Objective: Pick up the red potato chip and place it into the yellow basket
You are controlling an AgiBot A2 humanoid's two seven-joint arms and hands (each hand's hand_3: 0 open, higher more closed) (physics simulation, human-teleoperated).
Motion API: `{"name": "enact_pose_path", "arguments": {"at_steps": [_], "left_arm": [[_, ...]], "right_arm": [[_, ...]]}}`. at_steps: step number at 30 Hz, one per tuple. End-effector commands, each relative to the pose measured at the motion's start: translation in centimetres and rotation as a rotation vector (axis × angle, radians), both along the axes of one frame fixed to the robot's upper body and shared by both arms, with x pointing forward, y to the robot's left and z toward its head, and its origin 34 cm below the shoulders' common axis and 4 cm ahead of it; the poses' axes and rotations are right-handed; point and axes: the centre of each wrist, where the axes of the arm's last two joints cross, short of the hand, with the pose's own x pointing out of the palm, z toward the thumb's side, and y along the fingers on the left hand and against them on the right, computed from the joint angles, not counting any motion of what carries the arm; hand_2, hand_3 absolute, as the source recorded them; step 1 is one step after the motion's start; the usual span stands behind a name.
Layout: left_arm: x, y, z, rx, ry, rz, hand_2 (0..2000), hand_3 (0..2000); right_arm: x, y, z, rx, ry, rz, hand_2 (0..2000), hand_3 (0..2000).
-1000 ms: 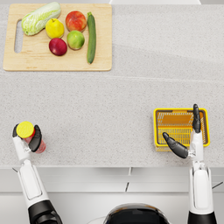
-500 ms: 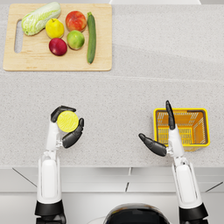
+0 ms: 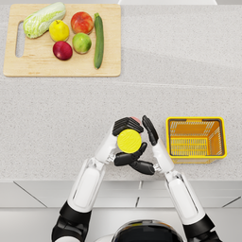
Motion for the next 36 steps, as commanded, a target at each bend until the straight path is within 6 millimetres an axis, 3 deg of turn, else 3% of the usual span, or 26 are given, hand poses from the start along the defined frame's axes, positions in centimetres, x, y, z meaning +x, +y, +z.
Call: {"name": "enact_pose_path", "arguments": {"at_steps": [1,6,9,10,11,14,15,16,17,18,20,24,26,28,31,36], "left_arm": [[-1.4,-1.9,0.0,0.031,-0.025,-0.078,2000,2000],[-2.8,-2.4,-2.3,0.092,0.023,-0.122,2000,2000],[-2.7,-2.5,-2.3,0.083,0.021,-0.101,2000,2000],[-2.7,-2.5,-1.9,0.075,0.011,-0.097,2000,2000],[-2.5,-2.2,-1.7,0.078,0.001,-0.093,2000,2000],[-2.5,-2.1,-1.8,0.097,-0.002,-0.1,2000,2000],[-2.8,-2.2,-1.8,0.106,-0.008,-0.112,639,1673],[-3.0,-2.0,-2.1,0.102,0.0,-0.092,0,1347],[-2.9,-1.9,-2.2,0.089,0.007,-0.067,0,1020],[-3.0,-1.2,-2.1,0.072,0.004,-0.033,0,693],[-2.8,1.7,-1.0,0.009,-0.026,0.082,0,40],[-2.2,9.3,1.3,-0.157,-0.088,0.378,0,0],[-2.1,12.1,2.5,-0.209,-0.13,0.477,0,0],[-1.9,13.6,3.2,-0.227,-0.148,0.529,0,0],[-1.3,15.7,2.1,-0.258,-0.095,0.608,0,0],[-1.4,17.8,0.3,-0.299,-0.034,0.69,0,0]], "right_arm": [[0.6,0.8,1.7,0.038,-0.044,0.008,0,0],[1.4,0.7,3.6,0.084,-0.087,-0.012,0,0],[1.5,1.0,4.3,0.034,-0.088,0.082,0,0],[1.2,0.7,4.2,0.02,-0.088,0.093,1361,327],[1.2,0.7,4.2,-0.065,-0.075,0.211,2000,653],[1.4,0.6,4.3,-0.091,-0.076,0.237,2000,1633],[1.5,0.7,4.2,-0.094,-0.07,0.234,2000,1960],[1.4,0.8,4.1,-0.082,-0.07,0.214,2000,2000],[1.6,-0.3,3.0,-0.073,-0.034,0.156,2000,2000],[1.6,0.6,4.1,-0.051,-0.067,0.161,2000,2000],[2.6,-0.9,5.1,-0.008,-0.09,0.099,2000,2000],[4.0,-6.0,8.3,0.172,-0.195,-0.165,2000,2000],[4.3,-8.9,9.9,0.217,-0.247,-0.259,2000,2000],[4.2,-10.8,10.9,0.24,-0.286,-0.316,2000,2000],[4.2,-12.7,10.0,0.259,-0.258,-0.377,2000,2000],[3.8,-12.9,7.8,0.229,0.046,-0.45,2000,2000]]}}
